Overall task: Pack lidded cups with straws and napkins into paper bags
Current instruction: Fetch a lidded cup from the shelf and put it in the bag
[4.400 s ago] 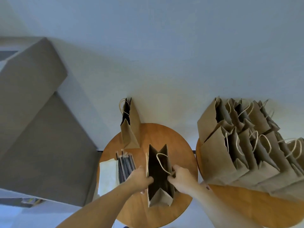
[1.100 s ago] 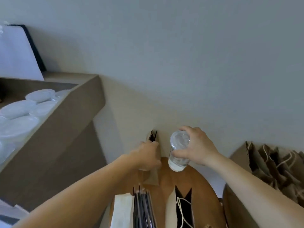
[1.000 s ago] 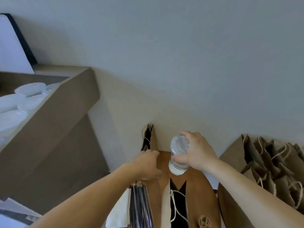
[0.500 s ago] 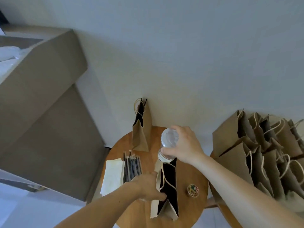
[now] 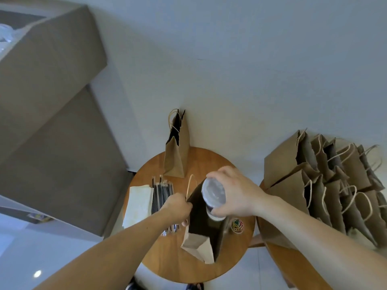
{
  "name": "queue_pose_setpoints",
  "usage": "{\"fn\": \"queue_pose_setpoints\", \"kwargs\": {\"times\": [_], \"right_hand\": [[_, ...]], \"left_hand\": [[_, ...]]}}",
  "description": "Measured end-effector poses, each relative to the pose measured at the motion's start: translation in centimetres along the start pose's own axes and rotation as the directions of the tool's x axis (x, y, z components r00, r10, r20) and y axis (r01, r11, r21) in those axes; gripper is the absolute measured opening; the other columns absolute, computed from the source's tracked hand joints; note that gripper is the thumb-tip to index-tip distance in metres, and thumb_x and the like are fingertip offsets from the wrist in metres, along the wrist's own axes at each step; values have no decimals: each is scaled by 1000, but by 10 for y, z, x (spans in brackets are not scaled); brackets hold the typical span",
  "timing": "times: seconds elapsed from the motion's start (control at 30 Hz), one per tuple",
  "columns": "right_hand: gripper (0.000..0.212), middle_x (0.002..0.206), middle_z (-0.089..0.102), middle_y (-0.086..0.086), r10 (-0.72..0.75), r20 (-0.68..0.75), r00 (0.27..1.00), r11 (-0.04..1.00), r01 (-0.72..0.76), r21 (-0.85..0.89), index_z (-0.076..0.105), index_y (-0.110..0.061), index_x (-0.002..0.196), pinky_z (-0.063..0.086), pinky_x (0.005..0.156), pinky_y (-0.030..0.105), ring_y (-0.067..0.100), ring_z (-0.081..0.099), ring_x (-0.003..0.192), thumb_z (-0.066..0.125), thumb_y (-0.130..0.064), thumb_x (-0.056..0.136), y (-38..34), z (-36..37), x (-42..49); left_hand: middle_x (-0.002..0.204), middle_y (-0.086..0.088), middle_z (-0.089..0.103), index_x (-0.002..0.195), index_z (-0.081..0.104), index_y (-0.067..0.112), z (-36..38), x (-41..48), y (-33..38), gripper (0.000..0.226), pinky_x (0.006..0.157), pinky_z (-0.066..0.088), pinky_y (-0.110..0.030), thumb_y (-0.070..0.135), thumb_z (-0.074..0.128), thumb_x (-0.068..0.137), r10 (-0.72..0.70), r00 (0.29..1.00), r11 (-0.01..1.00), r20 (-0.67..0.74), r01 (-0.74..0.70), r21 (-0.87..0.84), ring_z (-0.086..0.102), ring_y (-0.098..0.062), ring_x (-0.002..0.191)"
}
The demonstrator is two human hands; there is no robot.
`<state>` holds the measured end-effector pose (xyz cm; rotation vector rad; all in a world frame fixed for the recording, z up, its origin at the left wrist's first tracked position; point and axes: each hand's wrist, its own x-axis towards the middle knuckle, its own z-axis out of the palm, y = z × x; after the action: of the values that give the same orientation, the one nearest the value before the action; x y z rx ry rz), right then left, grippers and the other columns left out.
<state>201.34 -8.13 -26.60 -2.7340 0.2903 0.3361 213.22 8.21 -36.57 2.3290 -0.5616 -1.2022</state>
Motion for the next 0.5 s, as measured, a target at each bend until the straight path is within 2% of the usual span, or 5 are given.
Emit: {"fn": "queue_pose_setpoints", "kwargs": {"times": [0.13,0.27,0.37,0.5], "right_hand": [[96,141,28,-4,-48,177,983,987,74,-145,20,-36,142,48,95,34,19,35,125,74,-60,66,-3,36,-2],[95,138,38,6,57,232,971,967,4,-255,25,-27,143,50,91,34,27,47,117,73,-61,68,-6,75,11],[99,136,39,9,179,242,954,975,-138,-175,29,-25,141,49,92,37,30,49,116,73,-68,64,-6,87,31],[107,136,34,4,286,312,906,944,-322,70,25,-32,140,49,96,40,29,46,120,78,-68,54,5,90,47]], "left_hand": [[55,0,67,81,58,12,1,-1,0,21,44,46,-14,17,44,97,9,998,999,-67,-11,-30,67,-7,47],[71,-1,66,84,59,17,4,1,-2,19,47,48,-15,20,46,98,20,993,999,-117,-23,-28,67,-10,54],[75,-1,66,83,60,18,7,2,-5,20,57,56,-22,21,46,96,37,994,999,-98,-35,25,66,-14,66],[71,1,61,76,57,20,3,7,-9,23,47,43,-17,20,43,94,35,990,997,-136,-25,75,61,-11,62]]}}
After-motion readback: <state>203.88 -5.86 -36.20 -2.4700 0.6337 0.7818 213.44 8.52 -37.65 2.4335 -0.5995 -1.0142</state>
